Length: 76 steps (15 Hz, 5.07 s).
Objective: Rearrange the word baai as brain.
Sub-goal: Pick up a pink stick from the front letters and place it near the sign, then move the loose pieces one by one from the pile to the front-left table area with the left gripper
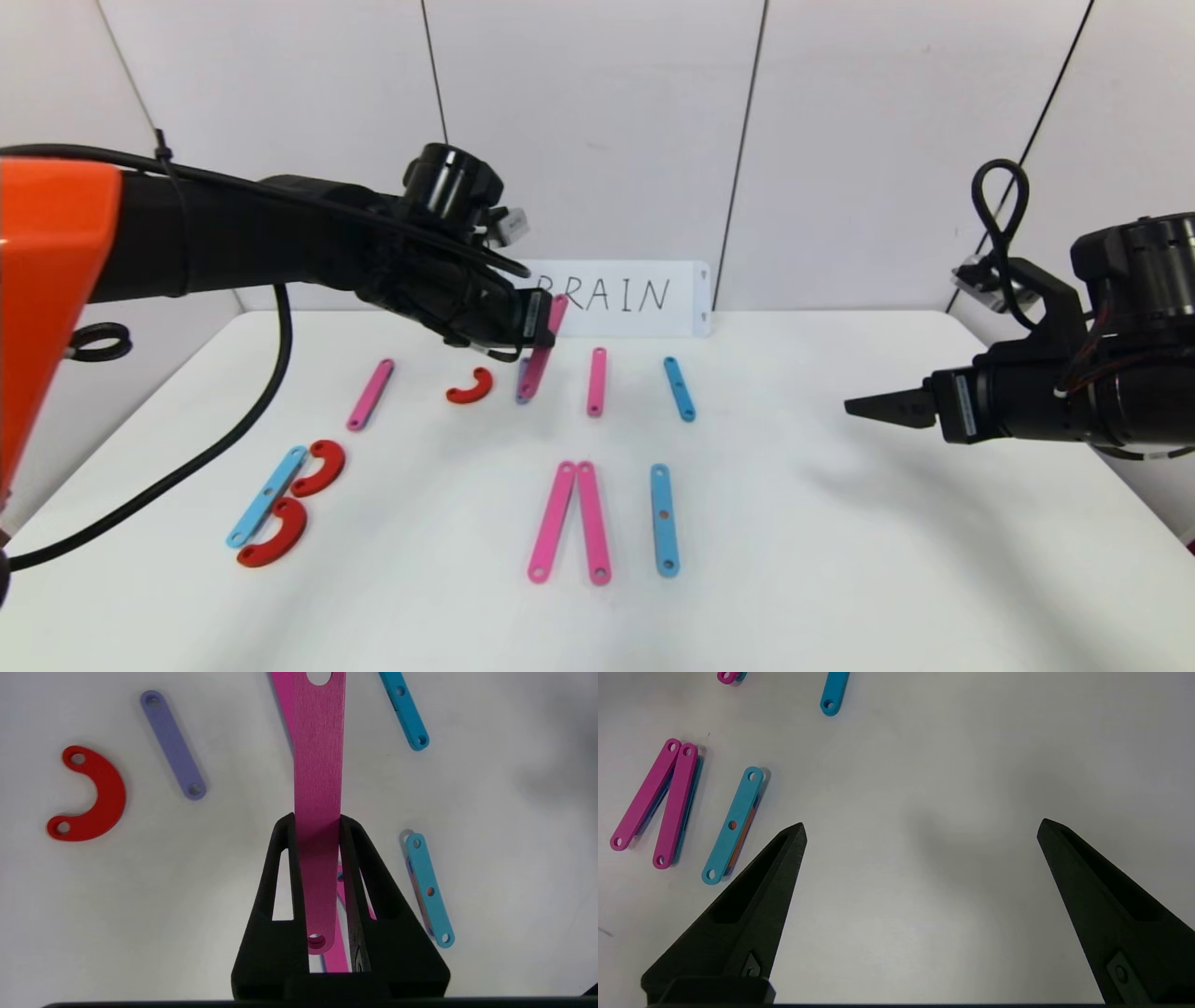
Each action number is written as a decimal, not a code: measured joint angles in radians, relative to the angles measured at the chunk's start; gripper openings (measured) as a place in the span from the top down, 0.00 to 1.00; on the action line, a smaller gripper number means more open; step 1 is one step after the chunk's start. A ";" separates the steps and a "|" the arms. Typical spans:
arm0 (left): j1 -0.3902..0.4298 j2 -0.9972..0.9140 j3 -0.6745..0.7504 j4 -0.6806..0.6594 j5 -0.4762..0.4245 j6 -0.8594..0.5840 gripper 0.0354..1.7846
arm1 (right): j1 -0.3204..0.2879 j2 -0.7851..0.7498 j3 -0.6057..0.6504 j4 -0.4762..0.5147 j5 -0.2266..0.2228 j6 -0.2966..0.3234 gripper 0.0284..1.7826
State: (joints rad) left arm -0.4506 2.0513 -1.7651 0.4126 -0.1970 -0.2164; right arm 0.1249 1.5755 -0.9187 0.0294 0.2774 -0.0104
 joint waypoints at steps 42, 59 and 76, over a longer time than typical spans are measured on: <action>-0.139 0.284 -0.208 -0.238 0.095 -0.153 0.03 | -0.001 0.000 0.005 -0.003 -0.002 -0.007 0.03; 0.211 0.128 -0.190 0.284 0.430 0.000 0.03 | 0.000 0.016 0.007 -0.002 -0.001 -0.003 0.03; 0.443 0.273 -0.165 0.236 0.244 0.113 0.04 | 0.001 0.023 0.009 -0.002 0.000 -0.004 0.03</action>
State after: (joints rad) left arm -0.0081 2.3245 -1.9300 0.6485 0.0470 -0.1034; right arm 0.1260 1.5989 -0.9096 0.0274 0.2774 -0.0149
